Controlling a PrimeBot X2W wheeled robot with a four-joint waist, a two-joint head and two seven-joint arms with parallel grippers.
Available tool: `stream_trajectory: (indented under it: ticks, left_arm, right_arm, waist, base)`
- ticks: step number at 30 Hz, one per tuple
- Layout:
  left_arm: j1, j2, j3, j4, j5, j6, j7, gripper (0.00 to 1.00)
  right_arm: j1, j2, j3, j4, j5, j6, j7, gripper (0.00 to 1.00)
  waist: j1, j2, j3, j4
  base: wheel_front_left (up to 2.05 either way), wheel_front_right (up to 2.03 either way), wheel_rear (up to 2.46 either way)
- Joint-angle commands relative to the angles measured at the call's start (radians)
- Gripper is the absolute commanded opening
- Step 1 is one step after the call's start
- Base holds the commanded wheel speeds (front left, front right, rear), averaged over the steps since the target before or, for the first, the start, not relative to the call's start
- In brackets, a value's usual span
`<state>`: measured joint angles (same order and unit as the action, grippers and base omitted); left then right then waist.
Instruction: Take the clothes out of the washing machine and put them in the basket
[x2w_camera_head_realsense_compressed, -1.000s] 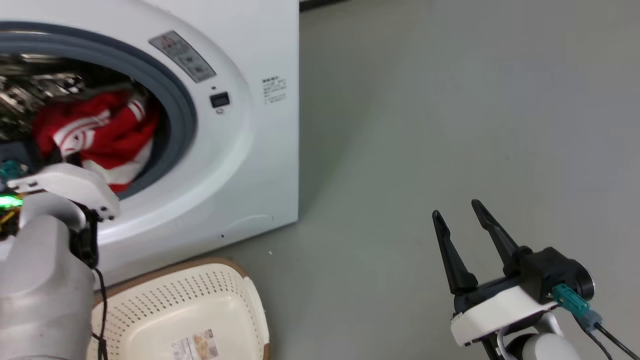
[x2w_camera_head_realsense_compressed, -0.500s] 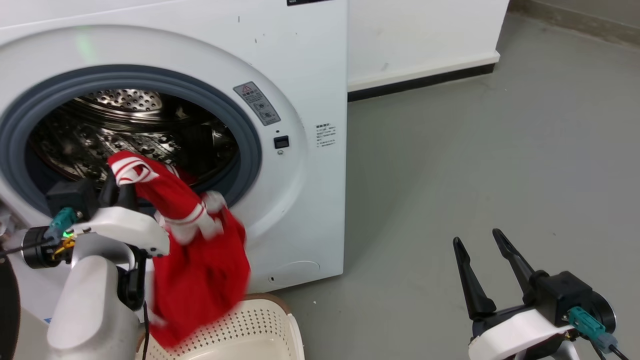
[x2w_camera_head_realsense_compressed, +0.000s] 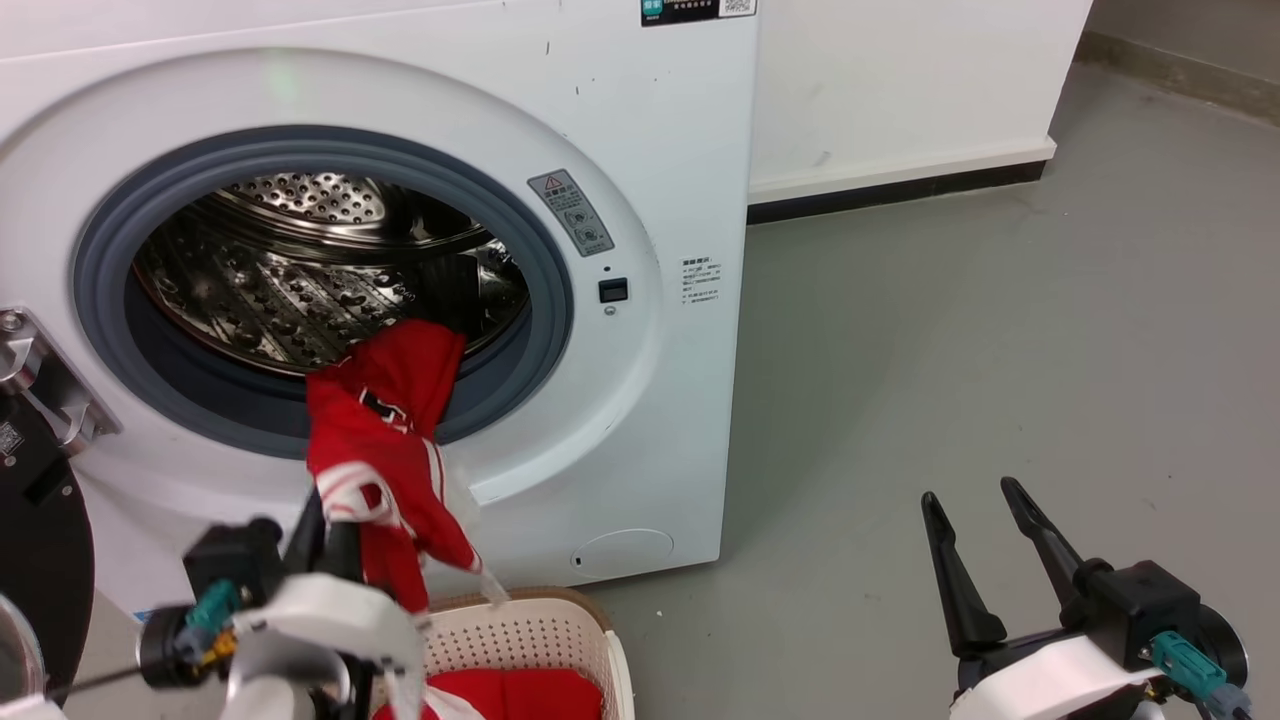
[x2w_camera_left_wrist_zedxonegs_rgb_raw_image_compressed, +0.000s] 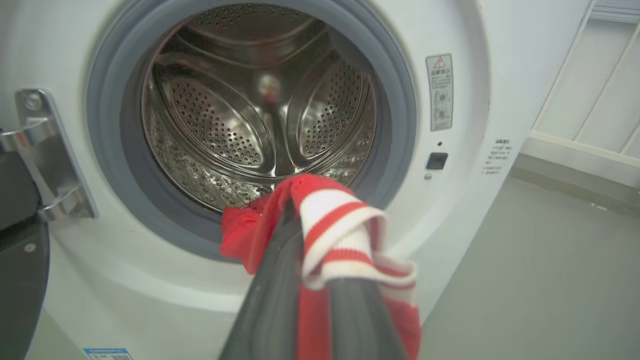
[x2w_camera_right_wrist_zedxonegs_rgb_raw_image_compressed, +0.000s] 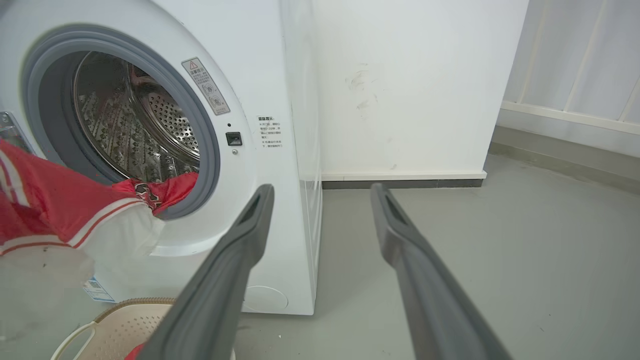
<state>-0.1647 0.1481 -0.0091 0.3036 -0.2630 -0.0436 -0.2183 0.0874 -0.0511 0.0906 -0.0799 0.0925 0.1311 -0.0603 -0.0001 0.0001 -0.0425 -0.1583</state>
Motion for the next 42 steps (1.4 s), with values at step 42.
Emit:
stream_trajectory:
  ticks: [42]
  left_arm:
    - [-0.405,0.092,-0.002,0.746,-0.098,0.018,-0.048,0.0]
  right_arm:
    - [-0.298,0.002,0.098,-0.005,0.031,-0.001,-0.086,1.0]
  waist:
    - [0.0001,-0.0001,0.66,-0.117]
  base:
    - [0.0,0.0,0.0]
